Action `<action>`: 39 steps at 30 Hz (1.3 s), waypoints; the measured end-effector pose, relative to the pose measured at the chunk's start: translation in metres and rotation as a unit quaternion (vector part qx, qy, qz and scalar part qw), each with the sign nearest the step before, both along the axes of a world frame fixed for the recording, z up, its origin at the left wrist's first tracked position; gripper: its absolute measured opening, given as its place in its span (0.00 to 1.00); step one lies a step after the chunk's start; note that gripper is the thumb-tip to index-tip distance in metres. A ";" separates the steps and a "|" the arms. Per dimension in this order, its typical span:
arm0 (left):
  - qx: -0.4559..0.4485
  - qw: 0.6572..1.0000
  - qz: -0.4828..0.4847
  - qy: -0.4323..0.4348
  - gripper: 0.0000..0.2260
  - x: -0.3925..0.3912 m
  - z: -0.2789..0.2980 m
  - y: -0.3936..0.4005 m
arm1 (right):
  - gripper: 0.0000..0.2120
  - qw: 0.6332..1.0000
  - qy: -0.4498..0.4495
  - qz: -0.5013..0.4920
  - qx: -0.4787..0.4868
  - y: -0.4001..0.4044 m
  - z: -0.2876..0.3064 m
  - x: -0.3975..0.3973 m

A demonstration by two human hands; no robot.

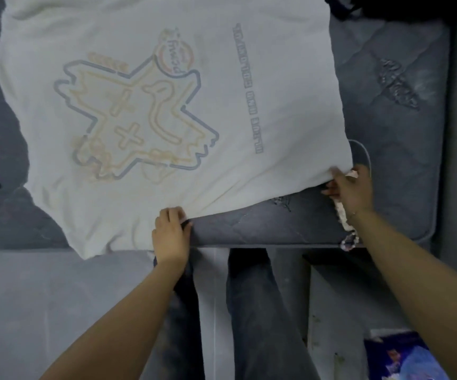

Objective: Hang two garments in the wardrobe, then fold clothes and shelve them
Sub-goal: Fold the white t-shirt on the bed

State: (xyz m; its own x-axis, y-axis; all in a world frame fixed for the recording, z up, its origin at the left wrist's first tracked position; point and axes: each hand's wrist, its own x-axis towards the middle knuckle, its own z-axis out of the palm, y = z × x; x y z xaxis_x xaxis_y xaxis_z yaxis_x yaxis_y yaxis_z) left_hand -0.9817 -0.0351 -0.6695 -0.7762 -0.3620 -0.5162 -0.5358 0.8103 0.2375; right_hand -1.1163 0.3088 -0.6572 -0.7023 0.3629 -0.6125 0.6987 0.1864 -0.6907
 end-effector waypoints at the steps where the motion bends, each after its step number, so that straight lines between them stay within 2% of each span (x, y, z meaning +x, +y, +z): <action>1: 0.019 1.000 0.012 0.003 0.08 -0.002 -0.001 -0.002 | 0.09 1.000 0.010 0.012 -0.009 0.003 0.001 -0.003; 4: 0.056 0.998 0.015 0.006 0.13 -0.003 -0.002 -0.008 | 0.10 0.997 0.030 0.066 0.002 0.017 0.009 -0.005; 7: 0.057 0.998 0.015 0.004 0.16 0.003 0.000 -0.014 | 0.15 0.992 0.024 0.118 0.047 0.047 0.015 0.002; 9: 0.045 0.999 0.022 0.006 0.13 0.010 0.001 -0.015 | 0.17 0.986 -0.002 0.152 0.063 0.061 0.015 0.006; 11: 0.016 0.999 0.023 -0.022 0.17 0.015 0.000 -0.016 | 0.17 0.983 -0.019 0.168 0.069 0.064 0.010 0.006; 13: 0.032 0.998 0.047 -0.037 0.20 0.020 -0.003 -0.015 | 0.12 0.985 -0.038 0.159 0.055 0.057 0.005 0.004; 16: 0.088 0.988 0.124 -0.004 0.12 0.022 -0.002 -0.013 | 0.09 0.986 -0.063 0.152 0.022 0.046 -0.001 0.005; 17: 0.089 0.986 0.137 -0.003 0.12 0.022 0.000 -0.014 | 0.08 0.986 -0.069 0.154 0.015 0.043 -0.002 0.007; 20: 0.080 0.991 0.103 -0.018 0.17 0.030 0.008 -0.025 | 0.05 0.990 -0.077 0.117 0.001 0.044 0.005 0.014; 24: 0.065 0.997 0.039 0.016 0.08 0.057 0.016 -0.039 | 0.09 0.996 -0.067 0.061 0.027 0.047 0.012 0.016; 27: 0.092 0.989 0.115 0.024 0.07 0.062 0.017 -0.035 | 0.11 0.997 -0.035 0.015 0.064 0.032 0.011 0.020; 29: 0.150 0.960 0.236 0.007 0.06 0.057 0.014 -0.027 | 0.09 0.995 -0.011 -0.081 0.063 0.017 0.011 0.027; 30: 0.192 0.927 0.323 0.001 0.04 0.054 0.013 -0.023 | 0.09 0.989 -0.005 -0.141 0.047 0.010 0.010 0.032; 32: 0.266 0.819 0.509 -0.003 0.03 0.049 0.011 -0.016 | 0.13 0.970 -0.023 -0.243 -0.016 -0.007 0.005 0.042; 33: 0.274 0.771 0.575 0.006 0.04 0.049 0.009 -0.014 | 0.12 0.961 -0.052 -0.267 -0.053 -0.017 0.003 0.047; 35: 0.243 0.712 0.657 0.040 0.05 0.050 0.005 -0.016 | 0.12 0.943 -0.129 -0.276 -0.131 -0.040 -0.001 0.060; 37: 0.171 0.692 0.697 0.080 0.10 0.050 0.003 -0.027 | 0.15 0.926 -0.175 -0.273 -0.191 -0.066 -0.004 0.071; 39: 0.104 0.693 0.702 0.126 0.14 0.049 0.004 -0.046 | 0.15 0.916 -0.187 -0.267 -0.236 -0.093 -0.006 0.079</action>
State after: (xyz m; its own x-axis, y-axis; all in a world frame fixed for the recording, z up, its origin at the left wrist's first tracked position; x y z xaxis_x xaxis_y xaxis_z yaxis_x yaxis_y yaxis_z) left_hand -0.9326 -0.0808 -0.6656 0.1898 -0.7900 -0.5829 -0.6819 -0.5332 0.5007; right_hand -1.0372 0.2159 -0.6632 -0.2106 0.2261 -0.9511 0.8080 -0.5074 -0.2996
